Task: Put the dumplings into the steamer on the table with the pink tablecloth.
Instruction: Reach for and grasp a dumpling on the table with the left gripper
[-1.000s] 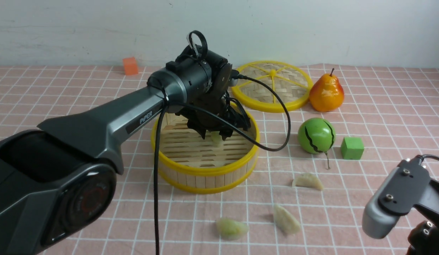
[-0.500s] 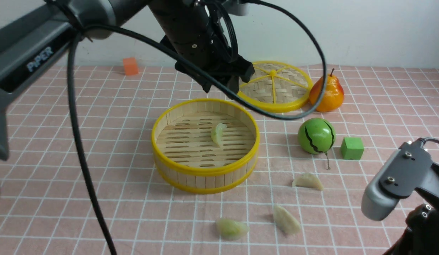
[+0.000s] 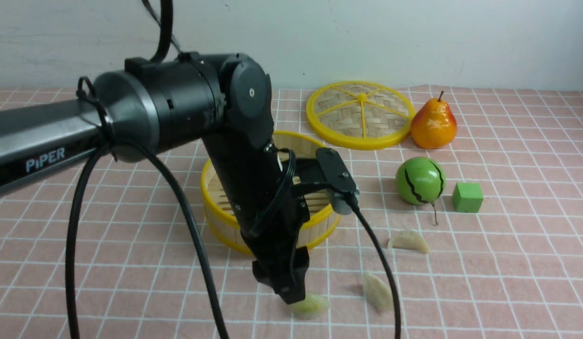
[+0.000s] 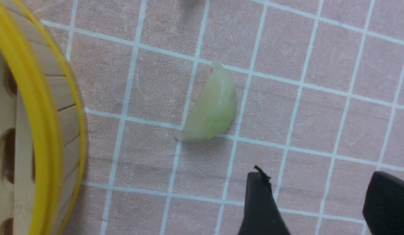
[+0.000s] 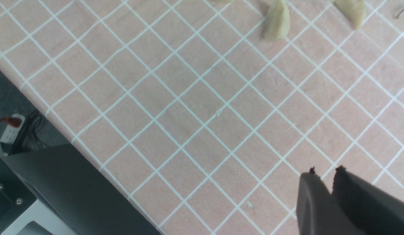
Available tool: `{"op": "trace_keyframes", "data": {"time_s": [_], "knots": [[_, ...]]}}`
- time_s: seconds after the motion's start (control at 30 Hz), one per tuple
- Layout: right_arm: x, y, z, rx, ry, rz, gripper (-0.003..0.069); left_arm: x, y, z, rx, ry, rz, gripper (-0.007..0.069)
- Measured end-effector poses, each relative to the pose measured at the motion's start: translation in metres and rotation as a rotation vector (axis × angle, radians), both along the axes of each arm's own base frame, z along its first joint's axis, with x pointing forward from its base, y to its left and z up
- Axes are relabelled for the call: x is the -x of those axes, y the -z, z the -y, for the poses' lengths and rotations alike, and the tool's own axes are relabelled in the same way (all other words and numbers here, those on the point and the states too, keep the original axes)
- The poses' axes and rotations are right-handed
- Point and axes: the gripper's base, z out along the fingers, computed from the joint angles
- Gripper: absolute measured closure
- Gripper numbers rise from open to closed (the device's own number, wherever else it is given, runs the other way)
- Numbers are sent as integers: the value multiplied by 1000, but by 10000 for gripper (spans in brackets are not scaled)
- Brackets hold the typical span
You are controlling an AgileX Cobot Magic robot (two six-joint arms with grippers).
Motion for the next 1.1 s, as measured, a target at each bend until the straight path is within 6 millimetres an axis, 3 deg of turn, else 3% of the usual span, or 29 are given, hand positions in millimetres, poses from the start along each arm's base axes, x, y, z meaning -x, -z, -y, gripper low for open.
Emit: {"op": "trace_keyframes", "data": {"time_s": [0.2,0.5,0.87,1.1], "knots": [[10,-3,7,-15,8,38,560,-6,18,3,1,2,29,212],[9,-2,7,-9,13,35,554,-5,53,34,-51,92,121,212],[9,-1,7,-4,13,32,553,-12,80,38,-89,102,118,221],[8,-1,8,7,18,39,545,-13,84,38,-95,59,106,392]]}}
